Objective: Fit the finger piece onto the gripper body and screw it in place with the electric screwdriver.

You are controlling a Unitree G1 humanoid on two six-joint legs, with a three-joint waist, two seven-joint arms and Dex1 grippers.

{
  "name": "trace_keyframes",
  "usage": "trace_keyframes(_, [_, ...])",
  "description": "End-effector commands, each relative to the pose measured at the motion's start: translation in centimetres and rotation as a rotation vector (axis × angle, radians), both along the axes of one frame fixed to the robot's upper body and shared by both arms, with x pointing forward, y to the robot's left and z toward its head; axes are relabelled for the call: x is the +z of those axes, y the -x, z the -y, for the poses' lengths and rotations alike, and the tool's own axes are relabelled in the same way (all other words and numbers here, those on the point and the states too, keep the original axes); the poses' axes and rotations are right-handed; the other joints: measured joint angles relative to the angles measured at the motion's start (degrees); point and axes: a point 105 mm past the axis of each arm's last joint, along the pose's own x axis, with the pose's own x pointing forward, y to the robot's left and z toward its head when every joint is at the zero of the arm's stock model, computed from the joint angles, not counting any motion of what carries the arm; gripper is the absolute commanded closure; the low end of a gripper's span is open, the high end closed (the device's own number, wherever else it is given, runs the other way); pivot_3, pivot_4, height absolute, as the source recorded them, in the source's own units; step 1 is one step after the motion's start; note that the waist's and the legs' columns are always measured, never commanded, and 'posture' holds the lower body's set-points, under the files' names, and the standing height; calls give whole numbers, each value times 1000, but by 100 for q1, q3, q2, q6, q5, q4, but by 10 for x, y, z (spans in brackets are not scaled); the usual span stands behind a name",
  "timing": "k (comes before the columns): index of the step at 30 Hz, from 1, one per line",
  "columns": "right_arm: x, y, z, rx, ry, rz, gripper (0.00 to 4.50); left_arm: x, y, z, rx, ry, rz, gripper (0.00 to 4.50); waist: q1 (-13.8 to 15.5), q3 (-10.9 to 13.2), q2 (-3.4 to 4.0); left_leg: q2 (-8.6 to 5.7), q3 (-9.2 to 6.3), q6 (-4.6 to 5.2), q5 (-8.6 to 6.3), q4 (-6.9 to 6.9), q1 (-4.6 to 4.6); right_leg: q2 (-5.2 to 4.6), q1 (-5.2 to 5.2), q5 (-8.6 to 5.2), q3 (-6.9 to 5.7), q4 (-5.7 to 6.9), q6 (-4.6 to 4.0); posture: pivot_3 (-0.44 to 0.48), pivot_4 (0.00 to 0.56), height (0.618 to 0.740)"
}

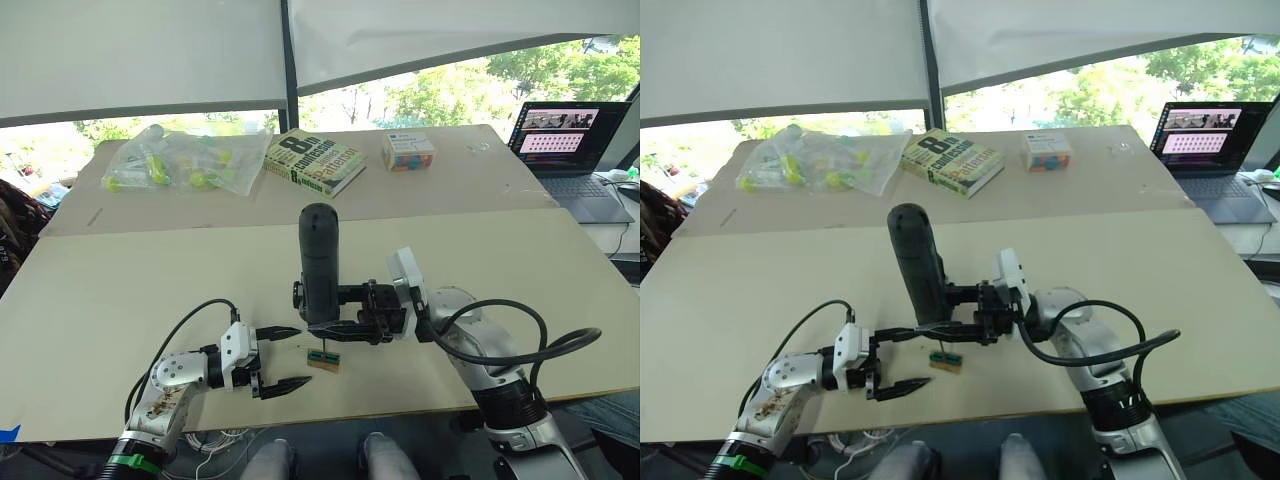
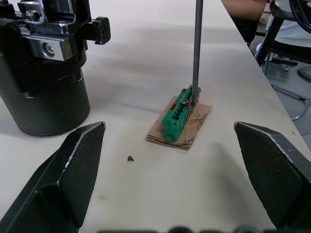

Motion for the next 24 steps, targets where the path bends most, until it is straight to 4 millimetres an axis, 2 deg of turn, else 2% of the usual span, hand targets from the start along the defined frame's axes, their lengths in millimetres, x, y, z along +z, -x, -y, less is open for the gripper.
trace_keyframes(1, [12,4,-1,28,-27,39,2585,5,1,1,-9,-4,28,13,0,0,0,0,0,0,0,0,0,0,0,0,0,0,0,0,150,737])
trace_keyframes(5, [16,4,1,29,-47,42,2585,5,1,1,-10,-4,28,13,0,0,0,0,0,0,0,0,0,0,0,0,0,0,0,0,150,737])
trace_keyframes(12, [34,6,4,35,-137,68,2585,6,0,0,-11,-4,31,13,0,0,0,0,0,0,0,0,0,0,0,0,0,0,0,0,150,737])
trace_keyframes(24, [26,0,1,4,-101,93,2585,5,0,0,-9,-3,29,13,-1,0,0,0,0,0,0,0,0,0,0,0,0,0,0,0,150,737])
